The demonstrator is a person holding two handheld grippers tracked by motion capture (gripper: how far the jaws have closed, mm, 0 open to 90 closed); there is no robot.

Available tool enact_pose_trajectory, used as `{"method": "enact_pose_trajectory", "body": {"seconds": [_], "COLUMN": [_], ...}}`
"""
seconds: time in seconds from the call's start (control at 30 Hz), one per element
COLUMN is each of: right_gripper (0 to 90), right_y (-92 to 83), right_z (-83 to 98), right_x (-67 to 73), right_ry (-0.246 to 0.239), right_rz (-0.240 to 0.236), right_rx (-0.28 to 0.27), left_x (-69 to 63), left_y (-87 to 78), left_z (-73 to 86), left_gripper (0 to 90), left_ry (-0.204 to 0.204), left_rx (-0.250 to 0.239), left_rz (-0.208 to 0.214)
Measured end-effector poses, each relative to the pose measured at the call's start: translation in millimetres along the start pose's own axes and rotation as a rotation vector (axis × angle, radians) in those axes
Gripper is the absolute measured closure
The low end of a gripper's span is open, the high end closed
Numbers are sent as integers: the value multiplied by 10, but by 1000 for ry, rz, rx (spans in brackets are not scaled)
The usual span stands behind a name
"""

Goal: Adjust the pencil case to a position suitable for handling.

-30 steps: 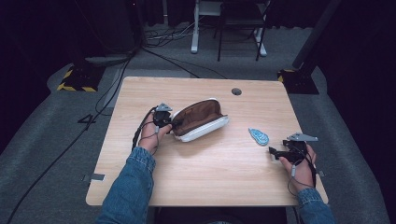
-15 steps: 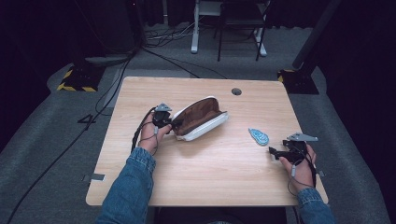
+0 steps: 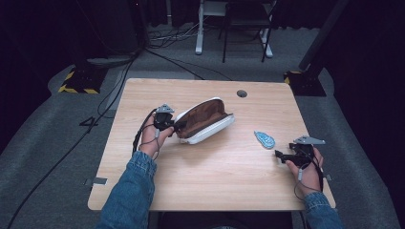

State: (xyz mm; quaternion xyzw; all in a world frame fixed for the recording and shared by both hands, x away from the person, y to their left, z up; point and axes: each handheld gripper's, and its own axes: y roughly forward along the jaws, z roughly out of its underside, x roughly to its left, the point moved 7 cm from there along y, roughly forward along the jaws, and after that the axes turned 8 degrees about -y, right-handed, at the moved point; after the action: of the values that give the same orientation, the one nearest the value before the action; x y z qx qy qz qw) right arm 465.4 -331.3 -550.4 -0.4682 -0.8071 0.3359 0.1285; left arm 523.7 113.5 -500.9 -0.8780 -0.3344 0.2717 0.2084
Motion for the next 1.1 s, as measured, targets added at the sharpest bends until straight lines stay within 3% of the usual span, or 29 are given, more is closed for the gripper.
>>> {"method": "enact_pose_trajectory", "body": {"seconds": [0.53,1.1], "right_gripper": [238,248], "right_y": [-2,-6], "right_z": [0,0], "right_x": [5,10], "right_ry": [1,0], "right_rz": [2,3], "right_rx": [0,-3], "left_x": [-251,-663], "left_y": [-420,-600], "left_z": [-26,40], "left_gripper": [856,856], "left_ry": [-2,72], "left_rx": [-40,-13], "left_rz": [29,82]}}
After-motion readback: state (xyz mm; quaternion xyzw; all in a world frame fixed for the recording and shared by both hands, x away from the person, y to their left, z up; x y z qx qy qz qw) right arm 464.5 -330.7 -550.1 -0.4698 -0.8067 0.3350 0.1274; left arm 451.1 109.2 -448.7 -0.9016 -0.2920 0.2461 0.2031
